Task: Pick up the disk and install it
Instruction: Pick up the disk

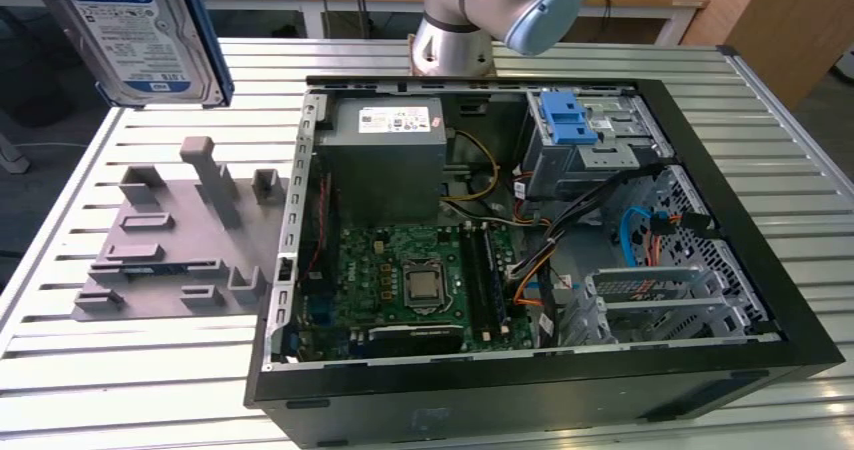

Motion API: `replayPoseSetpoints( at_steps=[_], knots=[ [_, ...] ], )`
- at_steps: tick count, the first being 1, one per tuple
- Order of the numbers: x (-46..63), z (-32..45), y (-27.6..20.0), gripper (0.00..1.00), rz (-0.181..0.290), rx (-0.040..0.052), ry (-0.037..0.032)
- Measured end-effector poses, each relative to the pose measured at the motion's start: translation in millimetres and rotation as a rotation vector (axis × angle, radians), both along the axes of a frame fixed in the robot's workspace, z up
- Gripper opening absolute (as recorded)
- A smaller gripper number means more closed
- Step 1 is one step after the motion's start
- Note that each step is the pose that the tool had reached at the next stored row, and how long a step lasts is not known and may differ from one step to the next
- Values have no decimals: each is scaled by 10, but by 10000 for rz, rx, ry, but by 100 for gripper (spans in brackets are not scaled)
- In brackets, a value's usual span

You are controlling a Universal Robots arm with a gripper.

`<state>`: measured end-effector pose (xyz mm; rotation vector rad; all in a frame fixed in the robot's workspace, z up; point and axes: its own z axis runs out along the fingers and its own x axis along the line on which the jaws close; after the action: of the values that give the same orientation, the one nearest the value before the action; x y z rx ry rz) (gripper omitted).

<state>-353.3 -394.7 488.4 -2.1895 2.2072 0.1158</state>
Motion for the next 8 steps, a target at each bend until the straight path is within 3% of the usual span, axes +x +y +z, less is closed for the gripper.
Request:
replayPoseSetpoints(
  at_steps=[8],
  knots=[
    [15,0,-66,36,0,-3,0]
  ],
)
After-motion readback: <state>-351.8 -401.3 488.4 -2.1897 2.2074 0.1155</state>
